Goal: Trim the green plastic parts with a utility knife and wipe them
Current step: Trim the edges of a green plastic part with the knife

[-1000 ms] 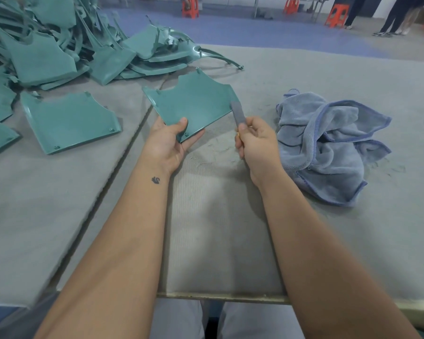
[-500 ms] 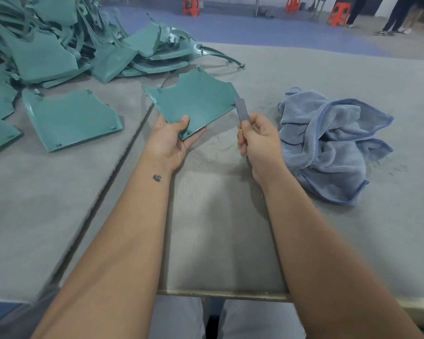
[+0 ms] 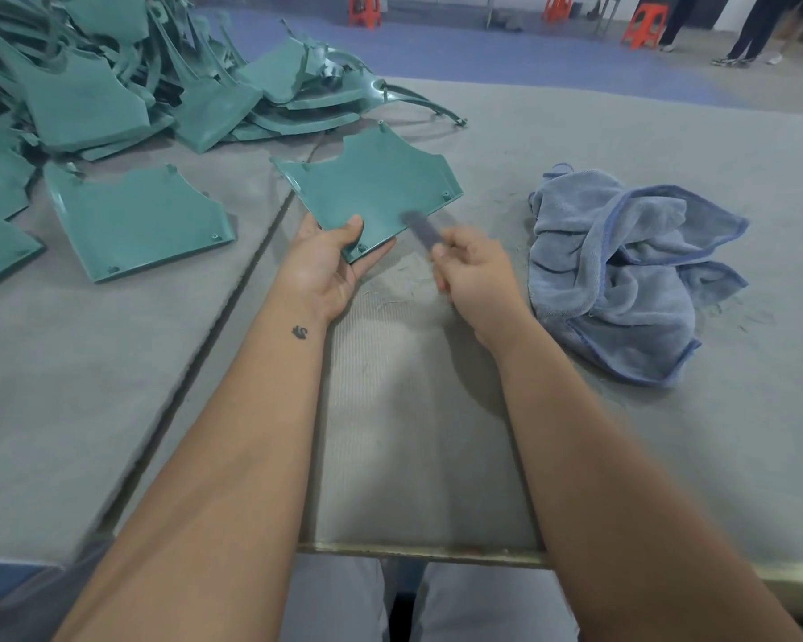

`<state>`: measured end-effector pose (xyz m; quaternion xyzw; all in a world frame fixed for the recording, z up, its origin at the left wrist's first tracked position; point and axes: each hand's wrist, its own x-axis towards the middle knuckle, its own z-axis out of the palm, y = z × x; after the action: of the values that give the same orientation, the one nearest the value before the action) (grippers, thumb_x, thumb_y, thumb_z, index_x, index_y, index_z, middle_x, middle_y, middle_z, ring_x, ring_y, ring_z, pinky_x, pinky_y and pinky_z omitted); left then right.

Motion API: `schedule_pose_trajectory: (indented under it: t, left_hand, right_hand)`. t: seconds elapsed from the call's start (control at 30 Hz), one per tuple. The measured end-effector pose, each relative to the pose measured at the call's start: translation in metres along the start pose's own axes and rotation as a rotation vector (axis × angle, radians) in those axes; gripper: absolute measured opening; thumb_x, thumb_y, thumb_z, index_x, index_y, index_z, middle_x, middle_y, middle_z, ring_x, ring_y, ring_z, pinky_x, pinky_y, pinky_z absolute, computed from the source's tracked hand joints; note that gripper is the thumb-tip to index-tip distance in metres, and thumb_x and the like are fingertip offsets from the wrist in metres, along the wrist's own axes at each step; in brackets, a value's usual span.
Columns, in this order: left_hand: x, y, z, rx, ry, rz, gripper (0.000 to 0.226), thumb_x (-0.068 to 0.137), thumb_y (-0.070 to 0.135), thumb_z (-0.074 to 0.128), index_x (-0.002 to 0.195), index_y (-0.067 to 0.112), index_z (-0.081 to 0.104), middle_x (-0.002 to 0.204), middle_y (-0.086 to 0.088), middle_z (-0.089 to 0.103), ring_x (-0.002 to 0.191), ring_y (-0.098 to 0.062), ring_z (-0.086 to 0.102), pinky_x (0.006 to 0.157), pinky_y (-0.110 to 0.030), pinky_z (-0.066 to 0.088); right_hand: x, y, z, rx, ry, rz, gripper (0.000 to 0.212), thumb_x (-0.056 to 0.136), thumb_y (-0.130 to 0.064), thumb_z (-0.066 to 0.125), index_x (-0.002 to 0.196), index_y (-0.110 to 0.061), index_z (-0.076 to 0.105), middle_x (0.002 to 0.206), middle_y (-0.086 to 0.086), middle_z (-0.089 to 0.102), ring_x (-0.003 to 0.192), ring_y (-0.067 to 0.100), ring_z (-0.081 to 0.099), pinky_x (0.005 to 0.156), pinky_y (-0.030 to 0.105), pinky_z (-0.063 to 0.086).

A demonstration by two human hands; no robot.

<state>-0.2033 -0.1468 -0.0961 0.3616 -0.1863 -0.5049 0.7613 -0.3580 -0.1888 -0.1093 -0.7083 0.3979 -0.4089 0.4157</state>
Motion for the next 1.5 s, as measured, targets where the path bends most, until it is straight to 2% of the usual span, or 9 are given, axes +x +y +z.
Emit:
schedule_pose_trajectory:
  t: [0.13, 0.4, 0.63, 0.9, 1.1, 1.27, 1.37, 1.43, 1.5]
  left_hand:
    - [-0.001, 0.0, 0.002, -0.004, 0.005, 0.006, 0.037, 0.097, -0.008, 0.042, 0.125, 0.015, 0.051, 0.111, -0.007, 0.065, 0.089, -0.021, 0.068, 0.064, -0.032, 0.06]
    - [-0.002, 0.004, 0.0, 0.007, -0.004, -0.036, 0.039, 0.092, -0.001, 0.051, 0.127, 0.016, 0.054, 0.108, -0.007, 0.067, 0.083, -0.021, 0.07, 0.064, -0.032, 0.058]
    - [-0.006, 0.004, 0.002, 0.06, -0.019, -0.059, 0.017, 0.088, 0.007, 0.057, 0.102, 0.013, 0.064, 0.084, 0.0, 0.073, 0.074, -0.015, 0.07, 0.062, -0.027, 0.055]
    - [-0.009, 0.007, 0.005, -0.016, -0.06, -0.033, 0.023, 0.092, 0.028, 0.055, 0.109, 0.013, 0.057, 0.083, -0.006, 0.072, 0.081, -0.023, 0.071, 0.072, -0.032, 0.059]
    - [-0.011, 0.002, 0.011, 0.148, -0.25, -0.069, 0.032, 0.098, 0.009, 0.048, 0.127, 0.022, 0.054, 0.119, -0.008, 0.067, 0.099, -0.03, 0.069, 0.082, -0.044, 0.058]
    - [-0.006, 0.009, 0.008, 0.113, -0.104, 0.15, 0.044, 0.099, 0.0, 0.041, 0.133, 0.026, 0.047, 0.115, 0.002, 0.066, 0.097, -0.018, 0.067, 0.085, -0.041, 0.057]
    - [-0.005, 0.01, 0.006, 0.371, 0.016, 0.297, 0.046, 0.096, -0.007, 0.042, 0.121, 0.029, 0.055, 0.109, 0.008, 0.067, 0.101, -0.012, 0.062, 0.093, -0.032, 0.051]
    - [-0.007, 0.006, 0.009, 0.61, 0.107, 0.334, 0.045, 0.094, -0.007, 0.045, 0.103, 0.033, 0.065, 0.104, 0.006, 0.067, 0.089, -0.011, 0.06, 0.08, -0.024, 0.051]
    - [-0.008, -0.003, 0.01, 0.833, 0.097, 0.369, 0.05, 0.086, -0.014, 0.046, 0.091, 0.028, 0.071, 0.117, -0.005, 0.063, 0.102, -0.019, 0.057, 0.083, -0.02, 0.049]
  right_hand:
    - [-0.003, -0.004, 0.002, -0.103, -0.128, -0.068, 0.024, 0.096, -0.01, 0.048, 0.075, -0.02, 0.055, 0.058, 0.001, 0.047, 0.049, 0.009, 0.038, 0.052, 0.025, 0.032]
    - [0.001, -0.013, -0.018, 0.482, 0.427, 0.152, 0.005, 0.096, -0.015, 0.055, 0.099, -0.015, 0.052, 0.07, -0.004, 0.052, 0.054, 0.004, 0.046, 0.054, 0.018, 0.041]
    - [-0.002, -0.02, -0.016, 0.53, 0.265, 0.129, 0.012, 0.092, -0.016, 0.062, 0.081, -0.018, 0.057, 0.068, -0.001, 0.055, 0.058, 0.011, 0.048, 0.056, 0.024, 0.044]
    - [-0.006, -0.024, -0.011, 0.425, 0.208, 0.114, 0.014, 0.09, -0.011, 0.065, 0.077, -0.015, 0.061, 0.059, -0.002, 0.047, 0.047, 0.007, 0.037, 0.045, 0.017, 0.036]
    - [-0.003, -0.018, -0.009, 0.279, 0.208, 0.099, 0.009, 0.089, -0.013, 0.066, 0.082, -0.014, 0.059, 0.065, 0.002, 0.053, 0.051, 0.009, 0.044, 0.049, 0.024, 0.04]
    - [0.0, -0.012, -0.005, 0.162, 0.275, 0.127, 0.024, 0.092, -0.018, 0.056, 0.069, -0.02, 0.049, 0.066, 0.005, 0.052, 0.059, 0.02, 0.044, 0.059, 0.036, 0.037]
    - [0.001, -0.013, -0.007, 0.272, 0.303, 0.152, 0.021, 0.094, -0.013, 0.051, 0.073, -0.013, 0.048, 0.056, -0.001, 0.057, 0.043, 0.013, 0.047, 0.051, 0.031, 0.04]
    - [0.001, -0.016, -0.008, 0.357, 0.288, 0.142, 0.015, 0.097, -0.015, 0.048, 0.083, -0.01, 0.049, 0.055, -0.003, 0.059, 0.041, 0.012, 0.047, 0.049, 0.03, 0.041]
    - [0.0, -0.018, -0.009, 0.399, 0.279, 0.126, 0.015, 0.1, -0.018, 0.044, 0.086, -0.015, 0.049, 0.054, -0.004, 0.06, 0.041, 0.011, 0.046, 0.047, 0.026, 0.04]
